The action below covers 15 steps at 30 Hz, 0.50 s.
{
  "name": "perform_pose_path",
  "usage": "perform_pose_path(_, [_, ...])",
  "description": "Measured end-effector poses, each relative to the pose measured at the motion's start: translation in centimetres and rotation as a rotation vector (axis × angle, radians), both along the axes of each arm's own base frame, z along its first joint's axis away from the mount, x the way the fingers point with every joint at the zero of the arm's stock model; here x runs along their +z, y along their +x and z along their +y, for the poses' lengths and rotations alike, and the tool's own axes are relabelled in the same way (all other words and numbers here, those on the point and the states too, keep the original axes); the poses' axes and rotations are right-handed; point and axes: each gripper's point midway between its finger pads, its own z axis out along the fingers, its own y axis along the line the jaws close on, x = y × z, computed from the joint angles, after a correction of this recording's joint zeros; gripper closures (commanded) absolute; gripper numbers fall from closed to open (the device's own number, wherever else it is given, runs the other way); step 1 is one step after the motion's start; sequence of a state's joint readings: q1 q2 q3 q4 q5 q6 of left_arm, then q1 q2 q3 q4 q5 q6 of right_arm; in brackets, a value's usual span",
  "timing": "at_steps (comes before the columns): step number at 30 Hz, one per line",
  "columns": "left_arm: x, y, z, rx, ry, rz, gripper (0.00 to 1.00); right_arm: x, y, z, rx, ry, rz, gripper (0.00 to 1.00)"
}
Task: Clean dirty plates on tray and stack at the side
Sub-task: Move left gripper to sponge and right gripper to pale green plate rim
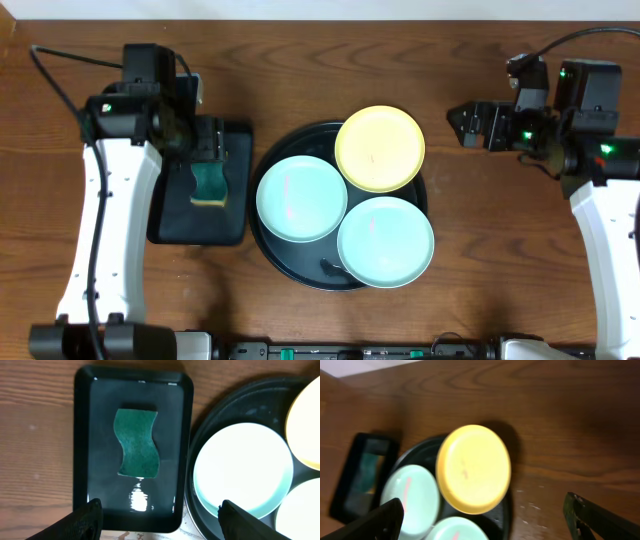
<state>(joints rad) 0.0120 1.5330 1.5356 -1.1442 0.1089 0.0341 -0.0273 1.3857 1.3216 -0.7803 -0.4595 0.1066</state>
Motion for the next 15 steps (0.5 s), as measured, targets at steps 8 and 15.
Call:
perform_pose_path(8, [-1.8,0.9,-0.1,-0.003,-0.009,0.042,0.25,-1.3,0.4,3.6,0.056,0.073,0.061,0.28])
perform_pose_path(15, [-0.3,2.0,-0.1,-0.003,-0.008,-0.013,0.25,-5.4,-0.9,9.5,0.092,0.013,0.251,0.36])
